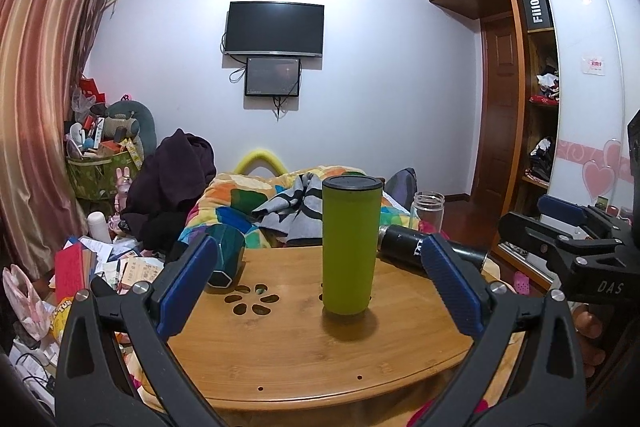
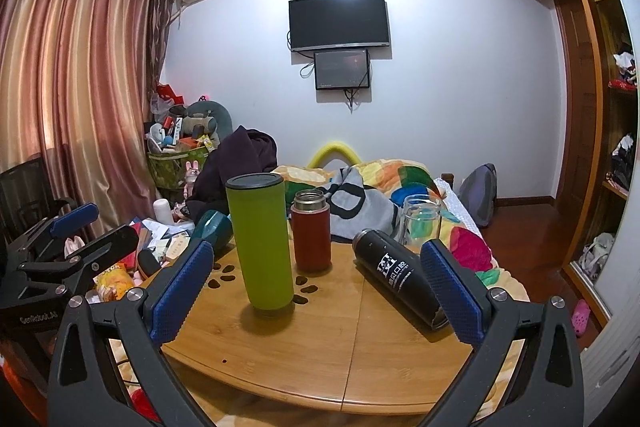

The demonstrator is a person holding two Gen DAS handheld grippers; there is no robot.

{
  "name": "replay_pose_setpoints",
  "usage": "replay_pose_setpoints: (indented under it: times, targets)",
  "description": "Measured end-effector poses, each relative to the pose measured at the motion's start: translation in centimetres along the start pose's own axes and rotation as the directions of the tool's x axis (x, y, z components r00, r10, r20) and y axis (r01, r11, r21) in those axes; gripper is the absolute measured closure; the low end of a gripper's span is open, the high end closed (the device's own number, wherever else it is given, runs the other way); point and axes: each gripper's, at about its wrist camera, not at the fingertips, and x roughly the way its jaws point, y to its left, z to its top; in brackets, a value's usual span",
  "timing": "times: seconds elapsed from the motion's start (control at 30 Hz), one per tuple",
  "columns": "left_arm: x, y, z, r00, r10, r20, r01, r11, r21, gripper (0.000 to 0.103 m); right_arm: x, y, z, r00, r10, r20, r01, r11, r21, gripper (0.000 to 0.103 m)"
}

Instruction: Flip cup upside down

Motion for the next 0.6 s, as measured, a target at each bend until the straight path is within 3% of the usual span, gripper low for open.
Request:
replay_pose_setpoints:
  times: [0.6]
  targets:
    - [-0.06,0.07,0.00,1.000,0.003,0.005,-0.003,1.000,0.009,0.000,-0.32,0.31,0.06,1.000,0.003,0.005,-0.003,1.000,0.006,0.000]
